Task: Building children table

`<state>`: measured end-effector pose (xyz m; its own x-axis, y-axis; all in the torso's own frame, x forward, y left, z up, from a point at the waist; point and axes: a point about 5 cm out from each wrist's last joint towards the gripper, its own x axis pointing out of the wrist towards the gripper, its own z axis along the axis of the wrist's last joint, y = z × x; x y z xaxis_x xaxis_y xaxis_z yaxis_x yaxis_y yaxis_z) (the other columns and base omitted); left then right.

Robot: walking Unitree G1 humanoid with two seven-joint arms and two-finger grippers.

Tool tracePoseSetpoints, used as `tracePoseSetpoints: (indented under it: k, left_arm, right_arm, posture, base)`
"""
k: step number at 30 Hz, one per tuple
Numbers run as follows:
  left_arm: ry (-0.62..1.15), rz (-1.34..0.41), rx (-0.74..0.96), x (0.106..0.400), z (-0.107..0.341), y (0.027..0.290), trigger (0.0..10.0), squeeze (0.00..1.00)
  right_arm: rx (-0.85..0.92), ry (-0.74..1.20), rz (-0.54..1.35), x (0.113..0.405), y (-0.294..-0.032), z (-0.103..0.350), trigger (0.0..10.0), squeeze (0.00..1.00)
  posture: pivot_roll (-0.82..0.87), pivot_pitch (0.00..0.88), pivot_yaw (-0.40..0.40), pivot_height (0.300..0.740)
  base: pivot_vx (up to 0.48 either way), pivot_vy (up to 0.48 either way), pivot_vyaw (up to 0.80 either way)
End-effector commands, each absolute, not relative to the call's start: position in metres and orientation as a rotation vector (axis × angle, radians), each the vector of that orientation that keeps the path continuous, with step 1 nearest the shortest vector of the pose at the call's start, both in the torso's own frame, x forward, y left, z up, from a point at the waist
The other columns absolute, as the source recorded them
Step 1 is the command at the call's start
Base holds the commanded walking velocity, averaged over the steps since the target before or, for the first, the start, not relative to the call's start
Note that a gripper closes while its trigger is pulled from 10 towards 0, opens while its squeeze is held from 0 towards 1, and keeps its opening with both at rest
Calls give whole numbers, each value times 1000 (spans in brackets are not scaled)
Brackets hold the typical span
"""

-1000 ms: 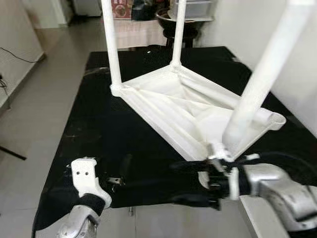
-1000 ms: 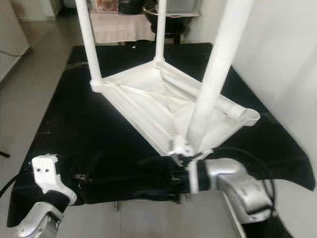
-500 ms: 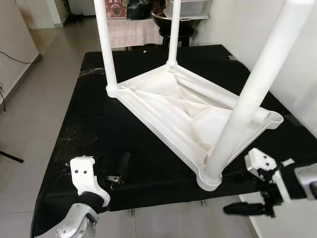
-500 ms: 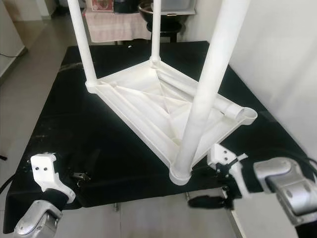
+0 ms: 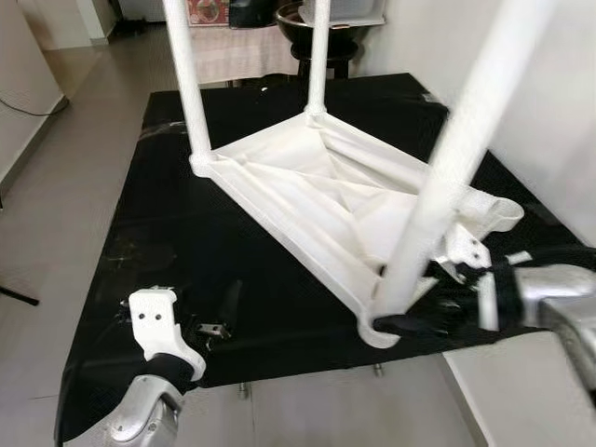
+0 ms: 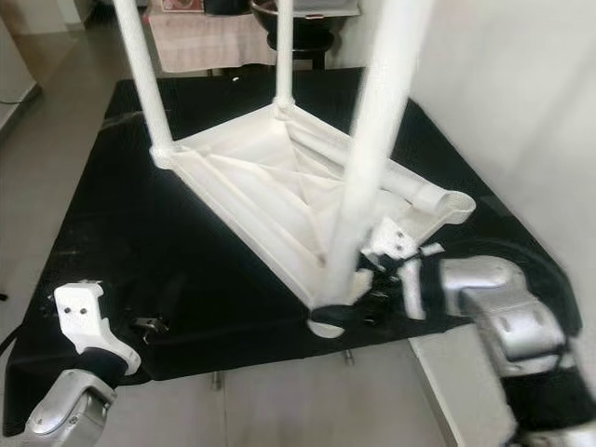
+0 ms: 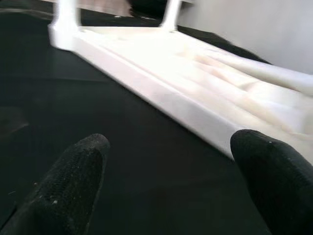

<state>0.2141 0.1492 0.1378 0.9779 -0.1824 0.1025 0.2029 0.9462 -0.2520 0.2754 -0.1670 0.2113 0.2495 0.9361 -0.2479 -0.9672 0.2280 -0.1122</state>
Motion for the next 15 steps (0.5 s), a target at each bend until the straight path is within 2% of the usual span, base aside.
tracePoseSetpoints:
  k: [1, 2, 3, 4, 9, 10, 12, 14, 15]
  left_arm:
    - [-55, -185, -251, 213, 133, 152, 10000, 0]
    - [-55, -184, -249, 213, 133, 151, 10000, 0]
    - [-55, -184, -249, 213, 133, 151, 10000, 0]
    - [-57, -183, -247, 213, 133, 151, 10000, 0]
    - [-61, -176, -238, 213, 134, 149, 10000, 0]
    - [-64, -174, -227, 212, 134, 148, 10000, 0]
    - [-65, -173, -222, 211, 134, 147, 10000, 0]
    - [-66, -170, -212, 210, 134, 147, 10000, 0]
    - [-66, -170, -212, 210, 134, 147, 10000, 0]
  right_arm:
    - [-289, 61, 1331, 281, -143, 216, 10000, 0]
    - [-275, -15, 1308, 294, -116, 219, 10000, 0]
    - [-275, -15, 1308, 294, -116, 219, 10000, 0]
    - [-267, -69, 1284, 302, -95, 223, 10000, 0]
    - [-250, -162, 1148, 329, -41, 235, 10000, 0]
    - [-256, -189, 1094, 338, -22, 241, 10000, 0]
    - [-261, -203, 1073, 341, -14, 244, 10000, 0]
    - [-253, -221, 1044, 344, 4, 250, 10000, 0]
    - [-253, -221, 1044, 344, 4, 250, 10000, 0]
  posture:
    - [-4, 81, -23, 740]
    - [7, 80, -27, 740]
    - [7, 80, -27, 740]
    - [14, 81, -33, 740]
    - [44, 82, -50, 740]
    - [57, 84, -58, 740]
    - [57, 84, -58, 740]
    - [73, 85, -68, 740]
    - [73, 85, -68, 740]
  base:
    - [0, 0, 0]
    - [0, 0, 0]
    - [0, 0, 0]
    - [0, 0, 0]
    - [0, 0, 0]
    - [0, 0, 0]
    - [0, 0, 0]
    - [0, 0, 0]
    - [0, 0, 0]
